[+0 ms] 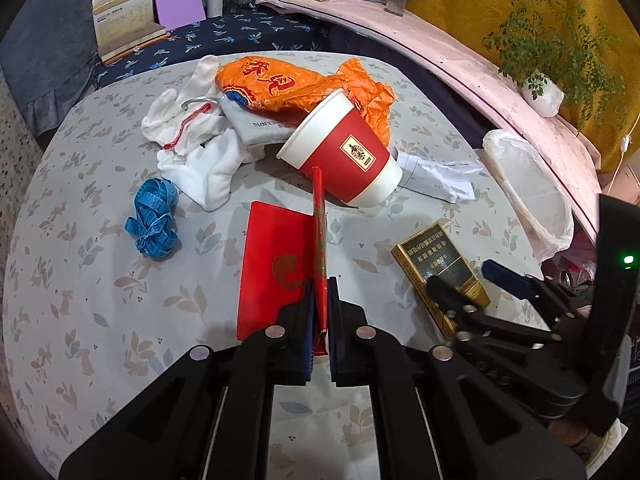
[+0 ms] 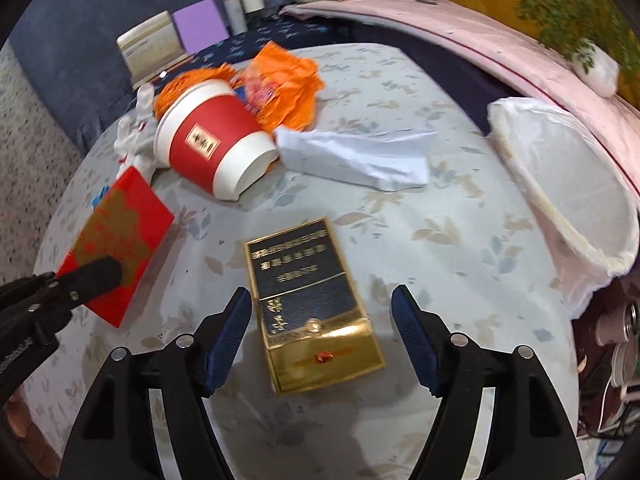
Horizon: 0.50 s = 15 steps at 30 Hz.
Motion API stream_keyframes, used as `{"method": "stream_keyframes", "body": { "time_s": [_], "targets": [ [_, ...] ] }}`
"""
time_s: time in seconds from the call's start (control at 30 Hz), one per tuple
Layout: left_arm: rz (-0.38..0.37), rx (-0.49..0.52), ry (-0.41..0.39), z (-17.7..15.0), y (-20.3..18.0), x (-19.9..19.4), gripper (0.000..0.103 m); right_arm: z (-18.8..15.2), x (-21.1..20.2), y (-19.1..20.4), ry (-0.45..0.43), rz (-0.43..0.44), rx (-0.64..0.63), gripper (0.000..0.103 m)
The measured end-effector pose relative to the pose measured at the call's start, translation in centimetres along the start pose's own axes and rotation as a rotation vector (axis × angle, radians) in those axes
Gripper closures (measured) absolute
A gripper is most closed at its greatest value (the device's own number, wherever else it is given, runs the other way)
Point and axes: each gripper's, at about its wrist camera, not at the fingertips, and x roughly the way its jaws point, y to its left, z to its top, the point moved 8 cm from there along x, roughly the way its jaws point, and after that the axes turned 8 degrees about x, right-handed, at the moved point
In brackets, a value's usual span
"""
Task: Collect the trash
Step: 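Grasp the gold box with the right tool while the left tool grasps the red envelope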
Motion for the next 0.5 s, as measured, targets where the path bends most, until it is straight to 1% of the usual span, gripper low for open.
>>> {"method": "stream_keyframes", "body": {
  "time_s": [0.1,0.2,0.33,0.5],
  "targets": [
    [0.006,-0.002,0.001,0.0,0.0,-0.1,0.098,-0.2,1.1,0.5,0.017,-0.006,-0.028,0.035],
    [0.007,0.004,0.004,0.1,-0.3,0.0,0.098,-0.2,1.2,0.4,-0.01,-0.044,-0.071,0.045],
    [-0.001,0.02,0.0,0.5,-1.1,-0.2,0.098,0.1,0.4,0.0,-0.028,-0.021,-0.06,0.045],
    [-0.027,0.069,-0.02,2.0,-3.6,-0.6,0.098,1.9,-2.4,-1.9,-0.104,-0.019,-0.016,0.045]
  ]
}}
